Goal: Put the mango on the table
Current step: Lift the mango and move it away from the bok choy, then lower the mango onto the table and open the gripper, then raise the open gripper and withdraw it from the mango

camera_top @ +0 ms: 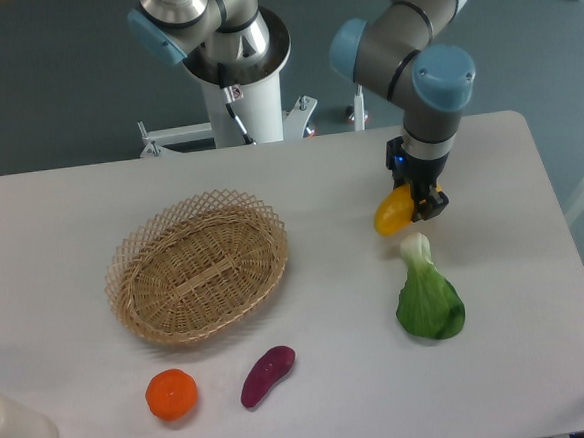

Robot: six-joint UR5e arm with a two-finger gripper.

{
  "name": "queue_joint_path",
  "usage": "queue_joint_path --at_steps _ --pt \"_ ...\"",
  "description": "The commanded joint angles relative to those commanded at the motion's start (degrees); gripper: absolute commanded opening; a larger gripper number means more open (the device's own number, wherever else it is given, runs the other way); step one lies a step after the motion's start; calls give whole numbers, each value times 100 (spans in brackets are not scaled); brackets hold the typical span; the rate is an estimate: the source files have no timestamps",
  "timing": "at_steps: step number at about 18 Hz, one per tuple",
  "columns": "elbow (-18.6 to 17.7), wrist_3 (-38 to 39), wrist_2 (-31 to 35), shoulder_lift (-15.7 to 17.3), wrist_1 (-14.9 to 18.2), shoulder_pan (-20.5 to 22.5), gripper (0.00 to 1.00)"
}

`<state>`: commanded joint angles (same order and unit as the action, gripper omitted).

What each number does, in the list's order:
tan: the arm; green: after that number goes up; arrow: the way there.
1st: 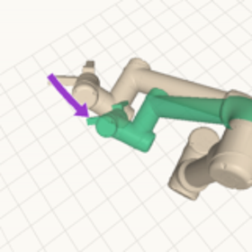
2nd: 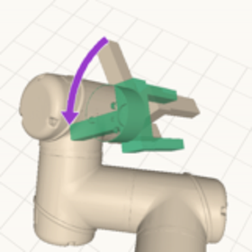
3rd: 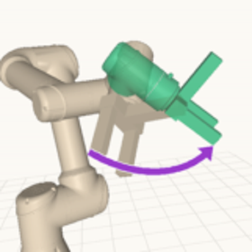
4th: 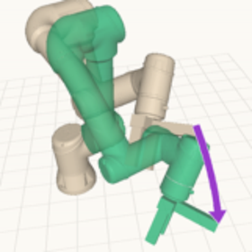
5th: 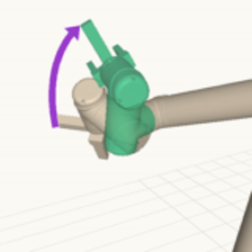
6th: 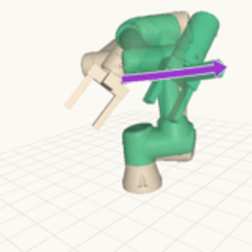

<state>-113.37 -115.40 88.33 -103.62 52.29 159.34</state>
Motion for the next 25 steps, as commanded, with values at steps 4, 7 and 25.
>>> queue_joint_path --at_steps 4,7,25 --pt "-141 17 0 35 0 9 100" --pt "-141 88 9 35 0 9 100" --pt "1167 1089 -44 -412 105 -184 100"
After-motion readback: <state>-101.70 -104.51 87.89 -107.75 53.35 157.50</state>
